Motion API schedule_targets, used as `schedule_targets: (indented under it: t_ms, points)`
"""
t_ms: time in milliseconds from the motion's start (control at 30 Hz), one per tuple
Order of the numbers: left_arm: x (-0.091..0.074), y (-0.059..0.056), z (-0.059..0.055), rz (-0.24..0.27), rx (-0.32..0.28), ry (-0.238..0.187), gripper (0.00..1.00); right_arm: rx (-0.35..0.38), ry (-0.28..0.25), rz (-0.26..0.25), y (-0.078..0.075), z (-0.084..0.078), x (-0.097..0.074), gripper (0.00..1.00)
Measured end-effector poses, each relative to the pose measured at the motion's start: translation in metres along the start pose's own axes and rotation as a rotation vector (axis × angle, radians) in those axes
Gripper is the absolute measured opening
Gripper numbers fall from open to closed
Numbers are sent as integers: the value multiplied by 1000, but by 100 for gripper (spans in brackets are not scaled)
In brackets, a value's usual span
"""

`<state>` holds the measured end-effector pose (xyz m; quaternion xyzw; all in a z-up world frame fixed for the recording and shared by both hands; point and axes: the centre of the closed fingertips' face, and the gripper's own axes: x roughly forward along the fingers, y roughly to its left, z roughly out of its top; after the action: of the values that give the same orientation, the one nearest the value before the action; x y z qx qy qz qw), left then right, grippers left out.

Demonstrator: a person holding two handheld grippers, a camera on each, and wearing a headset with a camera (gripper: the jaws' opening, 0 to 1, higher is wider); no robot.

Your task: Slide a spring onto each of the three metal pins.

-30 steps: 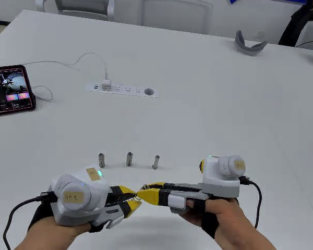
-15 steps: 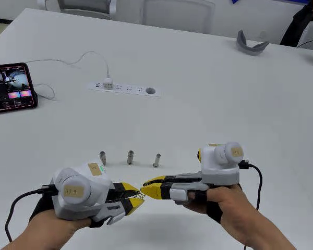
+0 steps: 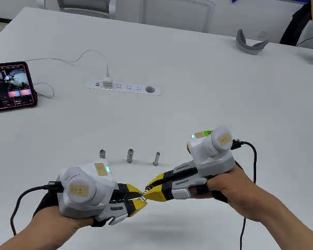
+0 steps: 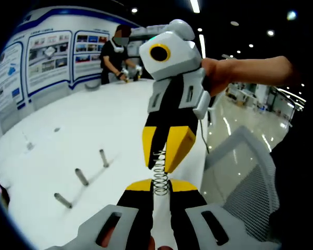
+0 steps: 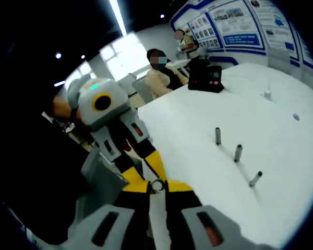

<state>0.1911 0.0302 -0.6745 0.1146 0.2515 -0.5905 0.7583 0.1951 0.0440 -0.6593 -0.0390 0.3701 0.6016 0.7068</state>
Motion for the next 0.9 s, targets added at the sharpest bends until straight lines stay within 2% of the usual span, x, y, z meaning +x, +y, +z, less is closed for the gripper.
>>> schedule_targets:
  t_ms: [133,233,533,733,900]
  points:
    - [1,-2,2,-12,10,-1,10,-56,74,14,2,-7,3,13]
    - [2,-3,2,-19,17,3,10,-74,97,22,3,-9,5,13]
    - [3,-6,-2,-37,41,30,10,-115,130,44,5,-13,7,13]
    - [5,-8,-4,-44,39,39,10,-174,167,30,7,-16,9,13]
    - [6,-8,-8,-42,30,39,11,-193,178,18,6,-18,10,12]
